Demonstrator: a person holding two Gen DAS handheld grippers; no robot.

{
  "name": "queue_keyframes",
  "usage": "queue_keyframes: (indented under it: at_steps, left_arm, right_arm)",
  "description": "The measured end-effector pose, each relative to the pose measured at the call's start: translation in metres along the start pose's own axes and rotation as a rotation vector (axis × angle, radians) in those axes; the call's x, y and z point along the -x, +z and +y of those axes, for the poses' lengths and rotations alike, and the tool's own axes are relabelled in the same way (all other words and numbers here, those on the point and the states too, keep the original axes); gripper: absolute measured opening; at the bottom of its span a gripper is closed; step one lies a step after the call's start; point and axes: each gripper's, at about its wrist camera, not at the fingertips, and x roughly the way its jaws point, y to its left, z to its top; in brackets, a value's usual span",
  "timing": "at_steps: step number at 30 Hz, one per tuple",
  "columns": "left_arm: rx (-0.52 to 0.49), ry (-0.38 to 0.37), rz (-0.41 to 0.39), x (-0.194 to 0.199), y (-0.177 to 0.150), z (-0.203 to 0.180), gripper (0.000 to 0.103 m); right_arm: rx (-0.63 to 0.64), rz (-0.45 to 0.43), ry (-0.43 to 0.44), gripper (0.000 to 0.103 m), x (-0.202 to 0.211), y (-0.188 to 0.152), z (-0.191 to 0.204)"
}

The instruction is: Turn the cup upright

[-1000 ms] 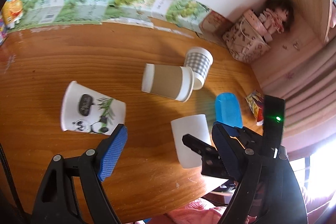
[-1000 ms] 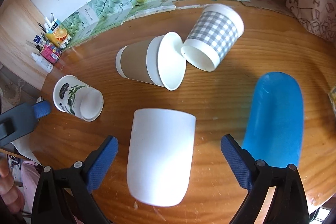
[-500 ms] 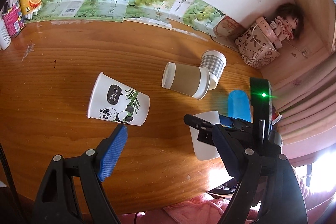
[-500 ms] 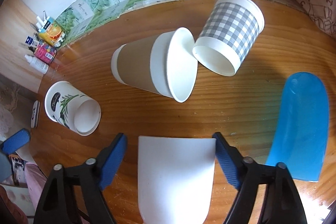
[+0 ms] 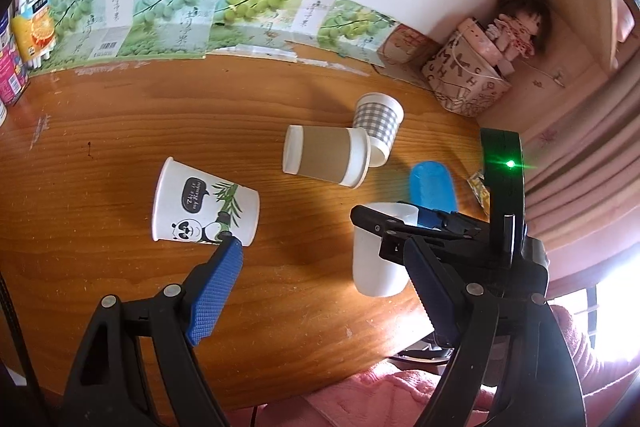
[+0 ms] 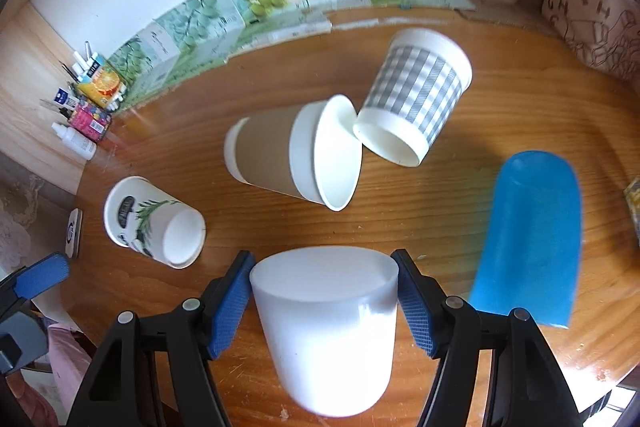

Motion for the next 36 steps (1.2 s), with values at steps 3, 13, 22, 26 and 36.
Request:
queue_keyframes:
  at_steps: [3,13,22,26,36]
  left_arm:
    - [-0.026,-0.007,-0.013,0.007,-0.003,-0.005,0.085]
    - [-0.076,-0.011,-0.038,0.029,-0.023,-0.012,0.085]
    - [-0.08,0.038,-0.082,0.055,-0.048,-0.006,0.085]
    - [-0.04,0.132,-0.064,0.06,-0.057,-0.004,0.085]
    - [0.023,0.256,-0.15,0.085,-0.066,-0.02,0.085]
  right_arm:
    - [0.002,-0.019,-0.009,0.07,0.01,-0.004,0.003]
    - [-0.014,-0.081,-0.027,0.069,0.035,-0.031,0.015]
    - [-0.081,-0.155,-0.008,0.082,0.058,-0.04,0.016]
    - [-0.091,-0.199,-0.053,0.084,0.076,-0.05,0.017]
    - [-0.109,-0.278,-0.092,0.102,0.146,-0.093,0.011]
